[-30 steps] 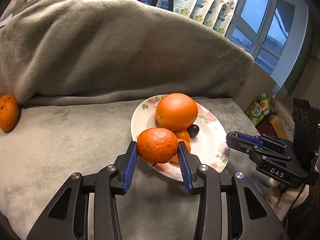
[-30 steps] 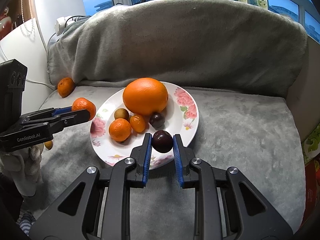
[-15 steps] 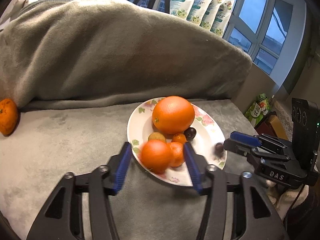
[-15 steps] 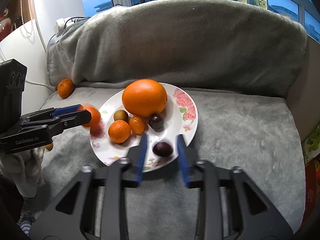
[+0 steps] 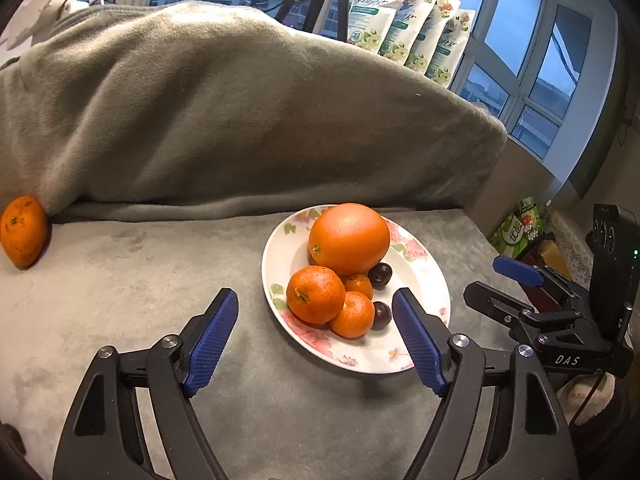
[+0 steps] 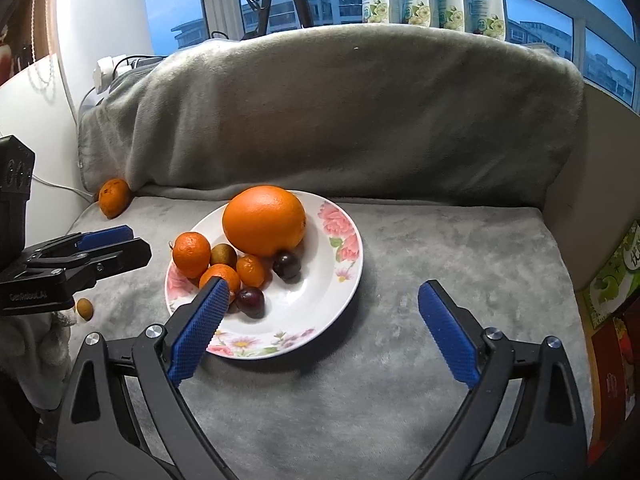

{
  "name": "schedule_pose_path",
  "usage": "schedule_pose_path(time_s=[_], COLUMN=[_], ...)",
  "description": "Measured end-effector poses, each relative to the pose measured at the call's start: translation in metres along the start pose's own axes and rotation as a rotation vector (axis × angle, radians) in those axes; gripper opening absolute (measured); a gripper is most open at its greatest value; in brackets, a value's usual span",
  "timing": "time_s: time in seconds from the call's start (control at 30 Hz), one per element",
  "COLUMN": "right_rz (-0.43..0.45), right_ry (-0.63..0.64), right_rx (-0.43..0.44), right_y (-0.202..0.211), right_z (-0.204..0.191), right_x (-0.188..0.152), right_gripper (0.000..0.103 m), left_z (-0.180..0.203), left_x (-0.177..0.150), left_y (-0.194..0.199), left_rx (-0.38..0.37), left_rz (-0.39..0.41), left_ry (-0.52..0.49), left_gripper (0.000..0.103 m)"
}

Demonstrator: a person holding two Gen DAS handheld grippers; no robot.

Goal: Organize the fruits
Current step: 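Open both grippers to release the plum and tangerine on the plate, then move both grippers toward the orange resting against the blanket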

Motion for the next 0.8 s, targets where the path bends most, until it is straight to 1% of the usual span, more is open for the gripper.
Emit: schedule_pose_path(time_s=[0.37,0.8], right_rz=[0.023,0.046], right_ry=[0.005,0.038], right_rx=[-0.006,0.002], right_y=[0.010,0.028], right_z=[-0.006,-0.030], right_x=[0.002,0.006], right_gripper=[0.098,0.098], left_z=[0.004,0.002], left_x=[-0.001,-0.004], left_y=[0.022,0.055], left_rx=[0.031,0.049], left_rz=[0.049,0.114], left_ry=[-0.031,-0.047], left_gripper=[0.080,0.080])
Point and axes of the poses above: each gripper's, at about its wrist camera, not at the fingertips, and y roughly against the way its jaws point, z to its right, x to its top, the point moved 4 cm from there along -y, roughly the way its jaws point, and after that the axes turned 7 degrees about -z, right-handed, at the moved point
